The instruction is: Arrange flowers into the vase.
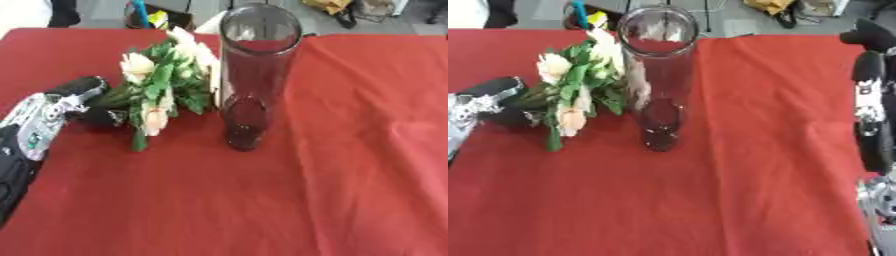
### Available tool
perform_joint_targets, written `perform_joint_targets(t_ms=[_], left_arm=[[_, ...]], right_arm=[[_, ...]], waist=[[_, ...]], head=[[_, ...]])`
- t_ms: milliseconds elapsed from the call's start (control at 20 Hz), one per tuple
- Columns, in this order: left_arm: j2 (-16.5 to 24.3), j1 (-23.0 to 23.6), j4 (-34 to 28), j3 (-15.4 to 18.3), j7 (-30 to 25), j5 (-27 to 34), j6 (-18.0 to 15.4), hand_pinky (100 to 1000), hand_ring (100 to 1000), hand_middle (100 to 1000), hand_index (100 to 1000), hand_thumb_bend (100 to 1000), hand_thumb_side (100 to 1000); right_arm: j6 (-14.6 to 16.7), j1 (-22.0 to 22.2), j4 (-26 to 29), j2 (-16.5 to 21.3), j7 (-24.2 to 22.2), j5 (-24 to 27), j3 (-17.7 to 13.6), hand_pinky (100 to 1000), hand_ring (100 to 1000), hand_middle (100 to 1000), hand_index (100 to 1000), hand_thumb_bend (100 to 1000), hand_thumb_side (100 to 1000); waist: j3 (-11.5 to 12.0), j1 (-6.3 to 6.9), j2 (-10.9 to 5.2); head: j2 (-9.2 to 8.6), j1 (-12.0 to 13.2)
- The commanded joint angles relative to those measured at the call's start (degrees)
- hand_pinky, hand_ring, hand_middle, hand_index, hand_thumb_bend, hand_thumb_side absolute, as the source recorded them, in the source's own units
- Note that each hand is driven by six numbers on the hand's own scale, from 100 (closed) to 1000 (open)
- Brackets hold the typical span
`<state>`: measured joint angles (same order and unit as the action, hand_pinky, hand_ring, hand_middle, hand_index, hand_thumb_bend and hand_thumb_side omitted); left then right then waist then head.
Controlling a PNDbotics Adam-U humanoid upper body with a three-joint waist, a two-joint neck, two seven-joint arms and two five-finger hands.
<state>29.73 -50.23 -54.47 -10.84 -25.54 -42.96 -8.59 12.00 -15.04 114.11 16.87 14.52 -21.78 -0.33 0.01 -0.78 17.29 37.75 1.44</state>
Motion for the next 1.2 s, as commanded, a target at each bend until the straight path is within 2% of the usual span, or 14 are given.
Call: perform_joint_targets(t_ms=[50,450,800,1200], left_arm=[[2.6,-1.1,-2.9,0.7,-2.6,2.1,0.0,100,100,100,101,347,484],[4.2,-1.7,-7.1,1.5,-3.9,6.1,1.8,100,100,100,100,322,480],[4.6,-1.3,-8.3,2.5,1.0,5.6,4.1,100,100,100,100,269,518],[5.3,-1.2,-10.8,4.4,8.9,8.1,7.5,100,100,100,100,127,409]], right_arm=[[0.1,-0.1,0.5,0.5,-0.3,0.5,-0.2,945,862,724,884,100,989],[0.2,-0.1,0.5,0.5,-0.6,0.7,-0.1,945,863,724,885,100,989],[0.3,-0.1,0.5,0.5,-0.9,0.9,0.1,946,864,724,886,100,989],[0.5,0.0,0.5,0.4,-0.9,1.1,0.0,946,865,724,886,100,989]], waist=[[0.1,0.13,-1.41],[0.3,0.25,-1.74],[0.4,0.17,-1.81],[0.5,0.0,-1.91]], head=[[0.09,0.0],[0.12,-0.2],[0.0,-0.4],[0.05,-0.7]])
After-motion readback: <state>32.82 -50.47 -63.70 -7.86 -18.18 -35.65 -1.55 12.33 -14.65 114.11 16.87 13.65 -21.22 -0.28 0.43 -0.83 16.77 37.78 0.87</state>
